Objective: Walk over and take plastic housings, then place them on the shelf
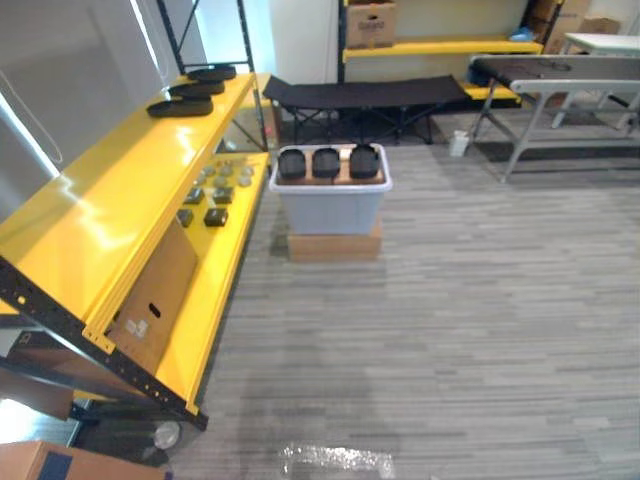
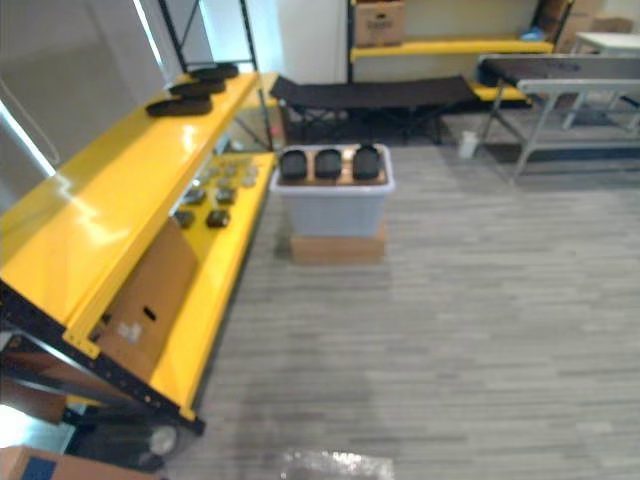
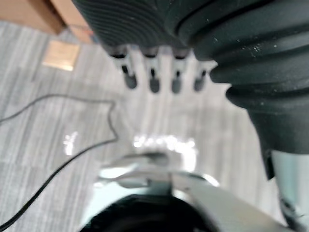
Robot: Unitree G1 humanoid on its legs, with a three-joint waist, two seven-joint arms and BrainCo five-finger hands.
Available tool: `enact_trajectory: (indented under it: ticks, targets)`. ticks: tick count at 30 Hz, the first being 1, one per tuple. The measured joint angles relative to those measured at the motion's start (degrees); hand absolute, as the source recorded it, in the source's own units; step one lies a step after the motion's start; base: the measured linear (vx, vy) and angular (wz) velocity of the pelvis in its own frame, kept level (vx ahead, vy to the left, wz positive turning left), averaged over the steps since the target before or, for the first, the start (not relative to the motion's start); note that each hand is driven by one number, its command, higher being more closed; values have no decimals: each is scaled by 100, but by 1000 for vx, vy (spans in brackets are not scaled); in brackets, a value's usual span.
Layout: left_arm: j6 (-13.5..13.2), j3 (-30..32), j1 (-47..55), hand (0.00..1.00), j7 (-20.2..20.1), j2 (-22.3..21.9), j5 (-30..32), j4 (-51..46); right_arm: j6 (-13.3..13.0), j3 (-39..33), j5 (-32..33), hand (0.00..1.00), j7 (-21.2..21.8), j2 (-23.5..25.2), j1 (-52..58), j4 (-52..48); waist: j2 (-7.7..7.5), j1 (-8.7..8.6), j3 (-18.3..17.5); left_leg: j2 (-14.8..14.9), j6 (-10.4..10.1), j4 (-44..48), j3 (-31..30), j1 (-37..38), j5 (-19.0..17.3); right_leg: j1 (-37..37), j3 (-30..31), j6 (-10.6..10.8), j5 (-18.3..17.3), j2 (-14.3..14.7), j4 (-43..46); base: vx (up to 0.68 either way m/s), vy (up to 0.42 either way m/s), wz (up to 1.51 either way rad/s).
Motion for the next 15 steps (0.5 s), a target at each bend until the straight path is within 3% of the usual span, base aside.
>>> enact_trajectory:
  ticks: [7, 15]
  targets:
    - [-24, -51, -100, 0, -2, 116, -2, 31, 102, -114, 346, 0, -109, 137, -151, -9, -144, -6, 227, -54, 11, -93, -9, 213, 33, 213, -113, 117, -77, -35, -64, 48, 3, 5]
    - [-20, -61, -102, 0, 46, 105, -3, 33, 14, -98, 324, 0, -113, 137, -206, -11, -135, -2, 246, -90, 13, -142, -14, 193, 34, 207, -157, 141, -102, -69, -56, -48, 7, 2]
